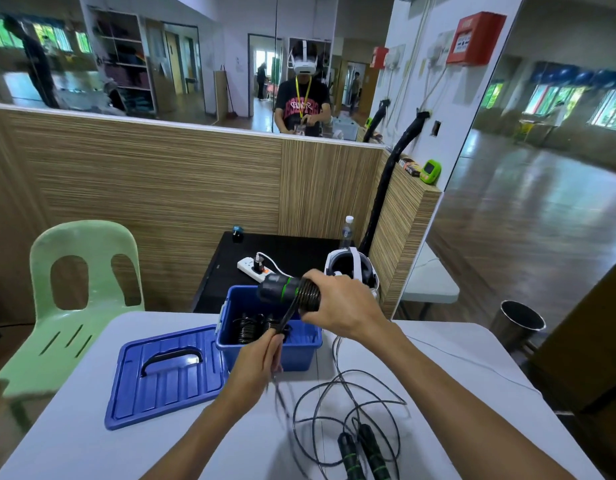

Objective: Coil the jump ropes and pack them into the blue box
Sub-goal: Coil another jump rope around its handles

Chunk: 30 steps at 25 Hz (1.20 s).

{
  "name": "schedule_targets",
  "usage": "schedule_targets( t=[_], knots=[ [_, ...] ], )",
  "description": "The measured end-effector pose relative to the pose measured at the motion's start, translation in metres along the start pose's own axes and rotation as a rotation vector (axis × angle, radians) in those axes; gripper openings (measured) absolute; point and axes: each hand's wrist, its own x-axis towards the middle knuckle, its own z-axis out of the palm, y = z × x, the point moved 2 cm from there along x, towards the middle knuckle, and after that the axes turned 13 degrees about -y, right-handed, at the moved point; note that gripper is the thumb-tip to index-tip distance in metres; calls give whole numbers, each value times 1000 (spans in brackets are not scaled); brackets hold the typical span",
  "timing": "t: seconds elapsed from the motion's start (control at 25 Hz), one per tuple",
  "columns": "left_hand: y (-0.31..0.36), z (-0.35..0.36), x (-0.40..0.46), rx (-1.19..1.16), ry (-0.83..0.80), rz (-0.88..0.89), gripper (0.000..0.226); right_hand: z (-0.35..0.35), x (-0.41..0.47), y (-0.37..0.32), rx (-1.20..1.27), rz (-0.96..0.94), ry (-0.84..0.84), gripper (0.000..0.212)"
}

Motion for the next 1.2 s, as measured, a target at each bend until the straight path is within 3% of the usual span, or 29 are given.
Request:
schedule_targets(
  t=[0.16,0.24,0.32,0.36,0.44,0.52,0.6,0.68,0.8,0.96,1.12,1.2],
  knots=[
    [7,-8,16,-11,24,-101,40,-3,-4,-11,10,-109,-65,64],
    [12,-16,21,133,-5,-66,34,-2,-6,-11,31,-131,-76,70],
    [15,-30,23,405,-91,-49,22,-2,-9,-9,24,-164,-68,64],
    [18,-39,24,426,-134,-39,19,-2,-11,-8,23,-183,-62,59],
    [25,-58,31,449,-261,90,10,1,-16,-8,26,-236,-64,49],
    [40,-74,40,804,-371,289,28,8,-23,-12,-18,-346,-80,46],
    [61,-82,46,1164,-323,392,43,16,-27,-16,-76,-423,-82,50],
    [79,-83,53,1381,-298,609,33,19,-26,-18,-104,-419,-98,53],
    [103,-80,54,1510,-372,697,5,21,-25,-16,-175,-369,-123,56],
    [128,-75,46,1660,-405,633,7,23,-25,-6,-263,-273,-108,62],
    [147,-54,34,1812,-522,376,16,27,-18,-2,-286,-165,-111,72],
    [150,-50,27,1781,-464,373,13,24,-14,0,-255,-141,-93,67]
  ],
)
